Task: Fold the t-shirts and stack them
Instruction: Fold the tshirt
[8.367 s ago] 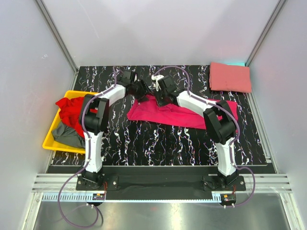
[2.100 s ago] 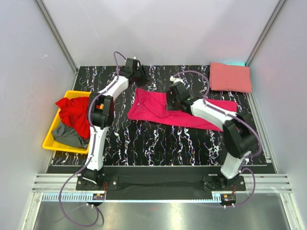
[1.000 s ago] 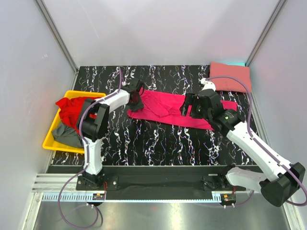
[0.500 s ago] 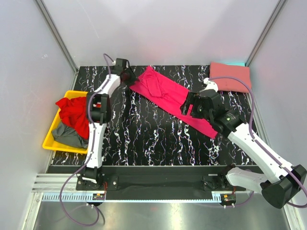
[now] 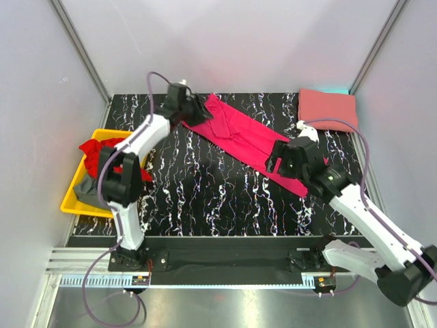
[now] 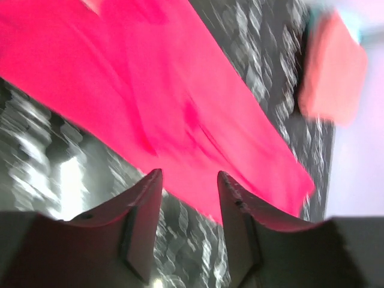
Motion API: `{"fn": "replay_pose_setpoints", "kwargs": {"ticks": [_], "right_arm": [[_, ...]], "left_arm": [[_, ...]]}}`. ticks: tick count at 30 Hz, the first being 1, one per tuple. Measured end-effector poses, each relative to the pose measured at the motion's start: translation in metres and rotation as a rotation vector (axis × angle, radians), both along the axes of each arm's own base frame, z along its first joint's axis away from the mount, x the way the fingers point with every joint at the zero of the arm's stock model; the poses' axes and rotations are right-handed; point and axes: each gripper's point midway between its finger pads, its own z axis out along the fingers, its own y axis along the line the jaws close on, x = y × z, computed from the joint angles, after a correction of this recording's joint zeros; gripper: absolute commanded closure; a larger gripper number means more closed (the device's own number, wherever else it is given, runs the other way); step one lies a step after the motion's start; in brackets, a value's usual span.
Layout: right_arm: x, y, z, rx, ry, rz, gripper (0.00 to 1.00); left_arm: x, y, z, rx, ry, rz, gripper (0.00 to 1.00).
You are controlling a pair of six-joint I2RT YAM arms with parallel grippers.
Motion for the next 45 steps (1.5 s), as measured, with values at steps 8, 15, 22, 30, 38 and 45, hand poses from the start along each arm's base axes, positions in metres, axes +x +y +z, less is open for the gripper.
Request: {"fn": "replay_pose_setpoints", "kwargs": {"ticks": [8, 15, 22, 30, 38, 45], "right_arm": [[-0.041, -0.025, 0.064, 0.166, -0.162, -0.028, 0.19], [-0.076, -0.045, 0.122, 0.298, -0.330, -0.018, 0.19], [-0.089, -0.054, 0.124, 0.304, -0.338, -0.017, 0.20], [-0.094, -0.053, 0.117, 0.312, -0.329, 0.004, 0.20], [-0.097, -0.054, 0.092, 0.267, -0.263, 0.002, 0.20], [-0.091, -0.051, 0.093, 0.227, -0.246, 0.018, 0.19]], "left_arm": [[-0.151, -0.166, -0.018, -0.052, 0.024, -0.319, 0.61], [-0.159, -0.242, -0.044, -0.119, 0.021, -0.365, 0.61], [-0.155, -0.272, -0.120, -0.075, 0.126, -0.349, 0.61], [-0.146, -0.272, -0.131, -0.009, 0.131, -0.320, 0.60], [-0.151, -0.264, -0.143, 0.017, 0.142, -0.326, 0.60], [-0.173, -0.235, -0.143, 0.058, 0.166, -0.334, 0.59]]}}
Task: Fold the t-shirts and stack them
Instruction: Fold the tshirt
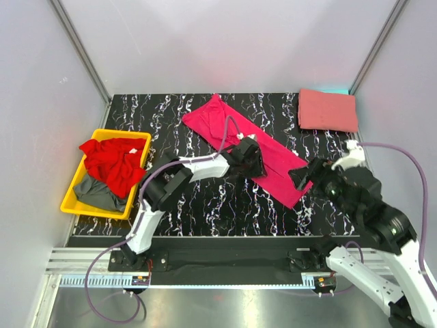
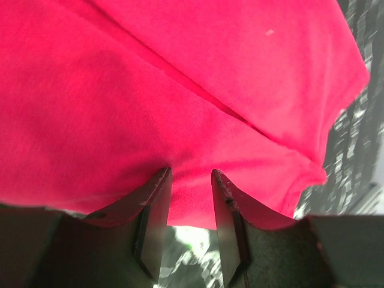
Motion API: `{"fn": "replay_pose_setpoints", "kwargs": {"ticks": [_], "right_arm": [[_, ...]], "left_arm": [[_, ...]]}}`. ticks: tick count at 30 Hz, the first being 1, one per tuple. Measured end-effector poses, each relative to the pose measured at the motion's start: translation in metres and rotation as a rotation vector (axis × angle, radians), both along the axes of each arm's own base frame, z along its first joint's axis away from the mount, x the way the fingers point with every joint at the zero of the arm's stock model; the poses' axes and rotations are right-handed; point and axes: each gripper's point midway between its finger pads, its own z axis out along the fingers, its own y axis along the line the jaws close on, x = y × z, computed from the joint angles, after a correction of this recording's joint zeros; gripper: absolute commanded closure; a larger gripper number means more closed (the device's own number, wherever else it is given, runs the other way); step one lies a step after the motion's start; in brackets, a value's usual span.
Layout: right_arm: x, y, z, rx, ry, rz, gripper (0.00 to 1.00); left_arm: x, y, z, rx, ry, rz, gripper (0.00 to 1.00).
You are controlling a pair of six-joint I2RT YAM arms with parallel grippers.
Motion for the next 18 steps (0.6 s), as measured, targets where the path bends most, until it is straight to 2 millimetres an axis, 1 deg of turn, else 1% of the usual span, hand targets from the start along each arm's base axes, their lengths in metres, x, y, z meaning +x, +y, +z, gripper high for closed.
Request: {"fn": "replay_pose_setpoints", "kwargs": {"ticks": [2, 3, 6, 9, 11, 13, 16, 18], "right_arm": [[0.008, 0.010, -0.004, -0.024, 0.033, 0.027, 0.19], [0.012, 0.017, -0.010, -0.038, 0.060, 0.047, 0.19], [0.025, 0.038, -0.032, -0.081, 0.158, 0.103, 0.19], [0.038, 0.053, -0.056, -0.125, 0.249, 0.137, 0.20], [0.045, 0.061, -0.072, -0.157, 0.305, 0.154, 0.21], [0.052, 0.066, -0.084, -0.183, 0.340, 0.169, 0.25], [0.063, 0.070, -0.095, -0.182, 0.376, 0.198, 0.30], [0.077, 0.071, -0.104, -0.157, 0.407, 0.218, 0.31]], "left_arm": [[-0.010, 0.017, -0.001, 0.027, 0.003, -0.004, 0.58], [-0.016, 0.028, -0.001, 0.044, 0.009, -0.006, 0.58], [-0.028, 0.063, -0.002, 0.086, 0.024, 0.001, 0.57], [-0.033, 0.097, -0.004, 0.128, 0.038, 0.024, 0.57], [-0.037, 0.120, -0.005, 0.159, 0.052, 0.044, 0.57], [-0.038, 0.142, -0.005, 0.189, 0.062, 0.072, 0.57], [-0.041, 0.173, -0.005, 0.216, 0.080, 0.114, 0.55], [-0.045, 0.196, -0.003, 0.226, 0.103, 0.148, 0.54]]}}
